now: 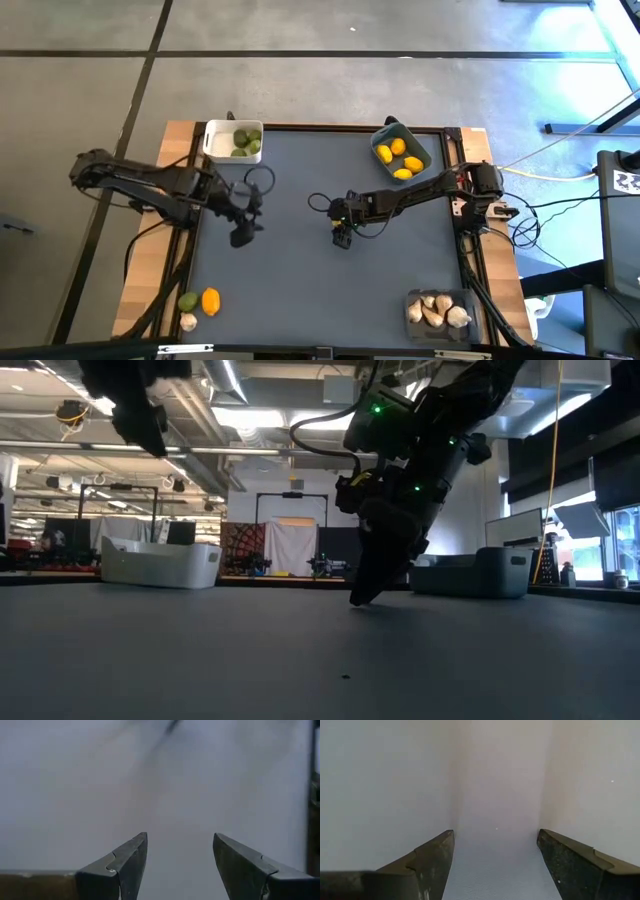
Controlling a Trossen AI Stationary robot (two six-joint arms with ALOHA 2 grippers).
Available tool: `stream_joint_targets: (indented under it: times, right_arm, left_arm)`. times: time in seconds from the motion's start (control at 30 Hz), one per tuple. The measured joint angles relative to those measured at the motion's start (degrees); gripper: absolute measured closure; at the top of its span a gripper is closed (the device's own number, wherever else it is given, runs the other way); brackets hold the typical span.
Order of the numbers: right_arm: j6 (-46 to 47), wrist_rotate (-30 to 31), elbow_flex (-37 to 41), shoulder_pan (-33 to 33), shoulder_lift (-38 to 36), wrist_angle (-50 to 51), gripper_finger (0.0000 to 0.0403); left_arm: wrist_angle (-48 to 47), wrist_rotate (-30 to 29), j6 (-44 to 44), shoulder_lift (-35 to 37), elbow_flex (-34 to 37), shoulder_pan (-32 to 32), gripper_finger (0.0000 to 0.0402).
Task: Sort produce into baskets
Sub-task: Put the lemon into the blue bin
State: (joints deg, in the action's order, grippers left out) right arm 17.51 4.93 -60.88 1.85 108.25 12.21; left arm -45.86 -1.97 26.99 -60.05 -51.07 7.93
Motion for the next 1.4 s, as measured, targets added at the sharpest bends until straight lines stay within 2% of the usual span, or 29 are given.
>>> stream_joint_targets:
  times: [0.17, 0.27, 0.33, 0.57, 0.7, 0.9, 1.13, 1.4]
  right_arm:
    - [-0.03, -0.01, 0.0, 0.0, 0.0, -0.1, 0.0109]
    - [-0.03, -0.02, 0.0, 0.0, 0.0, -0.22, 0.0109]
    - [-0.03, -0.02, 0.0, 0.0, 0.0, -0.39, 0.0109]
    - [-0.15, 0.41, 0.0, 0.0, 0.0, -0.55, 0.0109]
    - [-0.73, 0.57, 0.0, 0.0, 0.0, -0.89, 0.0109]
    - [-1.5, 0.57, 0.0, -0.01, 0.02, -1.68, 0.0109]
    - [-1.52, 0.57, 0.0, 0.0, 0.02, -1.79, 0.0109]
    - [-2.09, 0.59, 0.0, -0.02, 0.02, -1.75, 0.0109]
  left_arm:
    - [3.34, -1.11, 1.56, -0.13, 0.0, 5.15, 0.0181]
    - [7.14, -8.26, 2.87, -0.34, 0.0, 5.64, 0.0179]
    - [9.26, -10.03, 3.33, -0.5, 0.0, 5.67, 0.017]
    - [15.16, -9.62, 4.75, -2.5, 0.0, 8.64, 0.0107]
    - [16.88, -9.48, 5.79, -3.25, 0.0, 10.48, 0.0089]
    - [13.99, -7.02, 15.15, -3.26, 0.0, 14.33, 0.0087]
    - [6.4, -6.93, 28.73, -3.7, 0.0, 20.71, 0.0087]
    - [1.43, -7.06, 43.31, -7.82, 0.0, 29.72, 0.0087]
